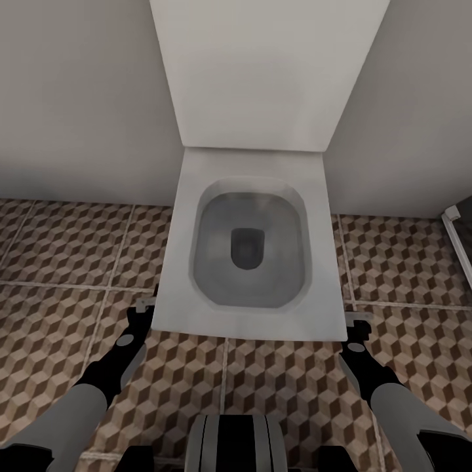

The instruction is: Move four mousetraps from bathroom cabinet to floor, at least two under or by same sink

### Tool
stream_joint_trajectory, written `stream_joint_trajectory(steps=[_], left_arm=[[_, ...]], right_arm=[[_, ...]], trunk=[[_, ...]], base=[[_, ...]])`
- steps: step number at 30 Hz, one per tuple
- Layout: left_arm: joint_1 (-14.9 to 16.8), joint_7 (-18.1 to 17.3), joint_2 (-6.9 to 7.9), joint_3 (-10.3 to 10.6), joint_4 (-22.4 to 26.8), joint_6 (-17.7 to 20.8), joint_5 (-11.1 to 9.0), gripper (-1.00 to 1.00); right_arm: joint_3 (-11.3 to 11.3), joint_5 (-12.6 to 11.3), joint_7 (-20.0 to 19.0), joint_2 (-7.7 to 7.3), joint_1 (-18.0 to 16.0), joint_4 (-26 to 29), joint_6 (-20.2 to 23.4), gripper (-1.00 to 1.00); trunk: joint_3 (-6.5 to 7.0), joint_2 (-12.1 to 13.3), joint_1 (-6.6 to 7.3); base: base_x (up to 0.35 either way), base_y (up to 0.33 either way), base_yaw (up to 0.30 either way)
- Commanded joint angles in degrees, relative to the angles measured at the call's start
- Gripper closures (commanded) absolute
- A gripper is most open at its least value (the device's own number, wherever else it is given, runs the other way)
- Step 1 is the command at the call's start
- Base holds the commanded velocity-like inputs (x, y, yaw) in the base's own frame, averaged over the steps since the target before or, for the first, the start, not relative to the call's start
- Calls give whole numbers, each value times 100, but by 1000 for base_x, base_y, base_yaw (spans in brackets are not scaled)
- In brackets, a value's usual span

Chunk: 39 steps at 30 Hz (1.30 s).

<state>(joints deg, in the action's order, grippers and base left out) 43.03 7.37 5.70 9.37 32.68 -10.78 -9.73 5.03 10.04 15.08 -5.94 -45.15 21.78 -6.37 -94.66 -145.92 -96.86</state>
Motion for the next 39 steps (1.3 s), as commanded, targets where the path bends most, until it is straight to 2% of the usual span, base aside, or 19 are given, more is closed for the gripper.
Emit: stream_joint_trajectory(steps=[1, 9, 27, 39], left_arm=[[3, 65, 2, 52, -14, -21, -45, 100], [3, 64, 8, 47, -40, -18, -46, 100], [3, 63, -10, 54, 1, -12, -46, 100], [3, 71, -16, 49, 4, -17, -41, 100]], right_arm=[[42, 51, -5, 5, -3, -7, -23, 100], [40, 51, -5, 6, -3, -7, -22, 100], [37, 51, -5, 6, -3, -7, -23, 100], [33, 51, -5, 14, -3, -7, -22, 100]], trunk=[[-3, -1, 1], [-3, -1, 1], [-3, -1, 1], [-3, -1, 1]], base=[[0, 0, 0], [74, 0, 0], [299, 0, 0], [47, -2, 0]])
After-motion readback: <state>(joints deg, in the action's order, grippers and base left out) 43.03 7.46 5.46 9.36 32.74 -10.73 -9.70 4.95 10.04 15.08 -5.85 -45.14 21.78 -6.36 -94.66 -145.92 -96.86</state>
